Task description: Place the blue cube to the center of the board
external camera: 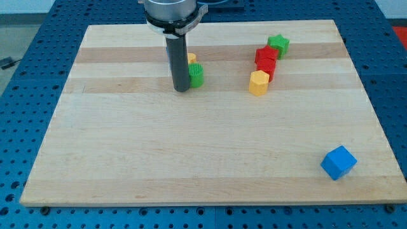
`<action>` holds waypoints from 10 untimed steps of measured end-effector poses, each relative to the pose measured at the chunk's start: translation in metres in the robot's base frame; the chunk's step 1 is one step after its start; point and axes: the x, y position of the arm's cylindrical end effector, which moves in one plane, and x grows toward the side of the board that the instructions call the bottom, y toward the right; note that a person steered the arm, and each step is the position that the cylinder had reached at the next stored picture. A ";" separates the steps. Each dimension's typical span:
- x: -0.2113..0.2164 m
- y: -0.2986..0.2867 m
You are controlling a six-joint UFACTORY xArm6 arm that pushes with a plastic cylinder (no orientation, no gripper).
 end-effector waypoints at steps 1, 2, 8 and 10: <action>0.000 0.001; 0.000 0.001; 0.086 0.285; 0.200 0.326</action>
